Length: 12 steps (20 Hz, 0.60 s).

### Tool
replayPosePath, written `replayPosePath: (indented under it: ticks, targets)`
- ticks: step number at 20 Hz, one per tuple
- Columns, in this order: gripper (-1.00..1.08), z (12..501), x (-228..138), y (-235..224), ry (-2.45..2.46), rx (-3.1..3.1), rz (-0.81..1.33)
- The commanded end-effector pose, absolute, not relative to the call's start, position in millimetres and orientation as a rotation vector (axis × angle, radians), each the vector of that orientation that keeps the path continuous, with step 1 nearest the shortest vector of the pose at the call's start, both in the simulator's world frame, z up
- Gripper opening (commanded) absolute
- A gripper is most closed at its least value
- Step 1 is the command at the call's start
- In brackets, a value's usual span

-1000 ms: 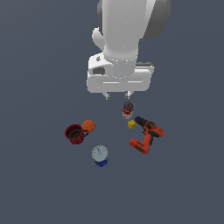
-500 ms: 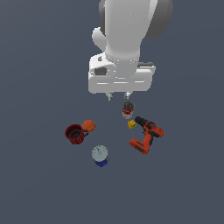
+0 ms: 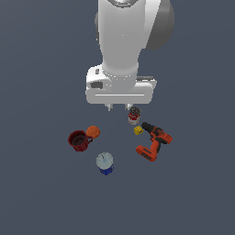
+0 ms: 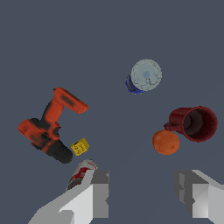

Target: Pick up a designated object from a clutter of objects.

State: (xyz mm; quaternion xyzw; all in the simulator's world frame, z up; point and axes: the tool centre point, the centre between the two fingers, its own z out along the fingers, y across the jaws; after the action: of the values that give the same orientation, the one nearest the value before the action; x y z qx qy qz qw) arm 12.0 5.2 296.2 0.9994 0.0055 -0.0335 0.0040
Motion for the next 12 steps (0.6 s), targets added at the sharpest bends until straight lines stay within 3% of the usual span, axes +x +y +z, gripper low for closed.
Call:
replayPosePath:
  ticks: [1,12]
  targets:
    - [0.28,287,17,-4,-0.051,3.137,-0.137]
    - [0.28,215,44,-73,-0.524,3.108,-0.357]
